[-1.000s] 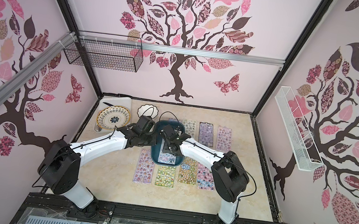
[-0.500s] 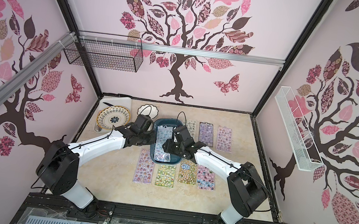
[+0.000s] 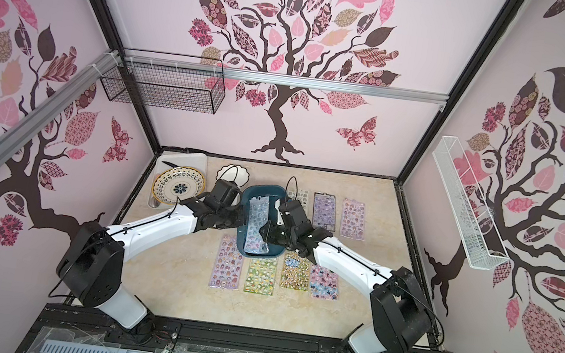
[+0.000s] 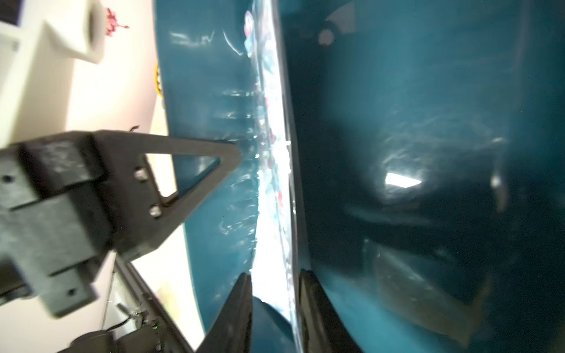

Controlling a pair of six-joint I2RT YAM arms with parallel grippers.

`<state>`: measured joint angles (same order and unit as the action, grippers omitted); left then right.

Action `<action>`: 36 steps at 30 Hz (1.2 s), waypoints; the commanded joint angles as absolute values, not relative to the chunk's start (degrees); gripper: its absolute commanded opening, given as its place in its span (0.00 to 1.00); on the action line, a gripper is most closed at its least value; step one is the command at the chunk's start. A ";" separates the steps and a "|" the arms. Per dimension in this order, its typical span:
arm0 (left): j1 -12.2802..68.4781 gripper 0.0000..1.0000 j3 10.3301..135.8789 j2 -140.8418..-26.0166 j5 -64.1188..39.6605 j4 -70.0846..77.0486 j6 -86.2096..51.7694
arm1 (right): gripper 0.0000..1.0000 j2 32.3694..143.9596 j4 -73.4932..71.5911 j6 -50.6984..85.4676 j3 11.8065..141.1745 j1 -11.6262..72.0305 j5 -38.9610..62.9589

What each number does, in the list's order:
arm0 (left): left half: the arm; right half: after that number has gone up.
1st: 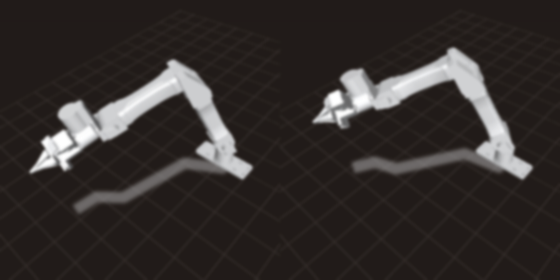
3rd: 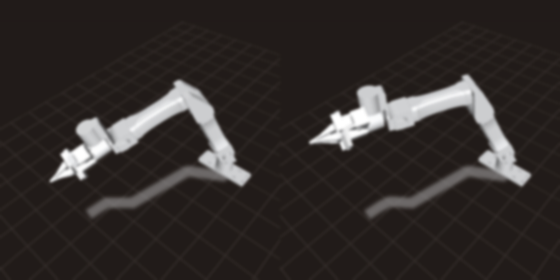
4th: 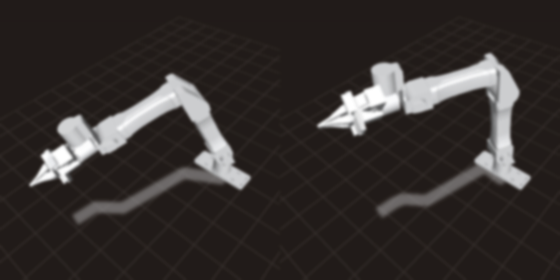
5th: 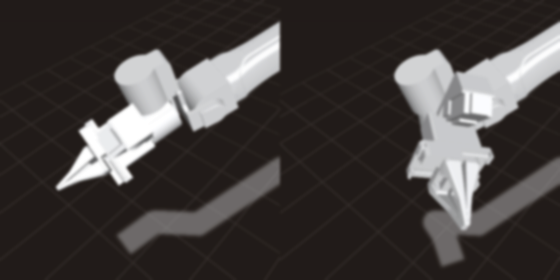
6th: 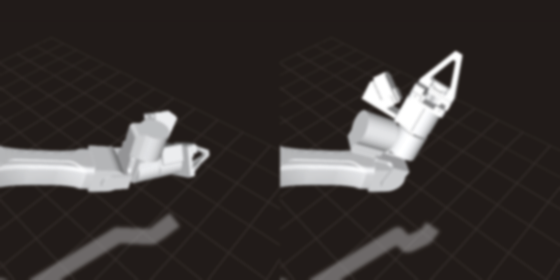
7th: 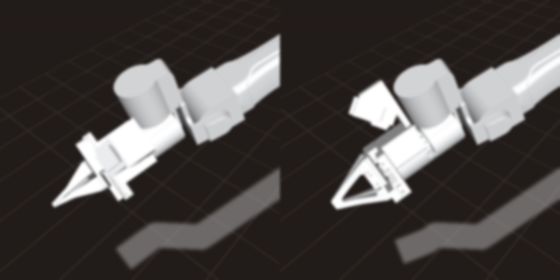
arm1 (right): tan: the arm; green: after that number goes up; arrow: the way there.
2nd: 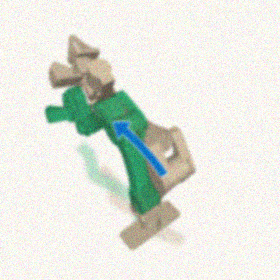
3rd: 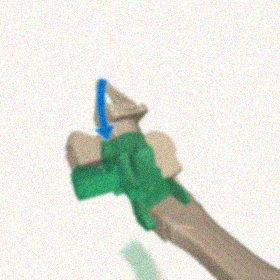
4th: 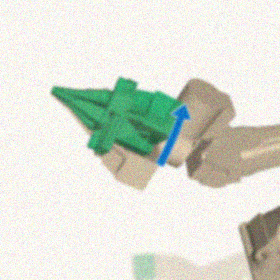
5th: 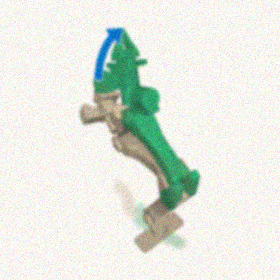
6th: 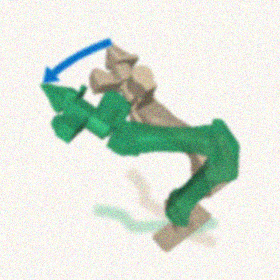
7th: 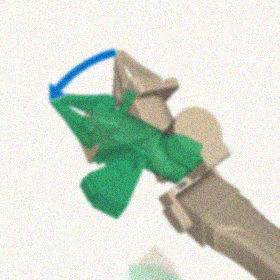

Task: Take the stickers out of the storage box
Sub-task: Pick up the sticker from the storage box, then place the sticker at the center of the board.

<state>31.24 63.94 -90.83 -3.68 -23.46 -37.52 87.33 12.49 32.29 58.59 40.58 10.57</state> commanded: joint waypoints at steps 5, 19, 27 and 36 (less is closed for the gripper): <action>31.36 0.00 65.71 -88.86 -5.56 -20.28 -38.19 | 0.17 91.45 14.80 30.60 64.31 42.13 5.54; 30.41 0.00 67.30 -90.17 -2.41 -23.51 -37.53 | 0.00 88.52 41.81 27.42 79.78 42.28 1.90; 29.70 0.00 68.81 -91.30 -0.06 -26.32 -36.96 | 0.00 84.73 61.33 26.41 91.54 36.69 3.18; 28.55 0.00 69.32 -91.80 0.63 -27.07 -36.79 | 0.00 80.72 78.14 19.88 87.81 20.59 -3.76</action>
<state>28.64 67.46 -91.57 -0.12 -27.18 -37.41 81.47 69.89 23.03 90.87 23.94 -0.36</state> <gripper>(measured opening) 0.086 0.040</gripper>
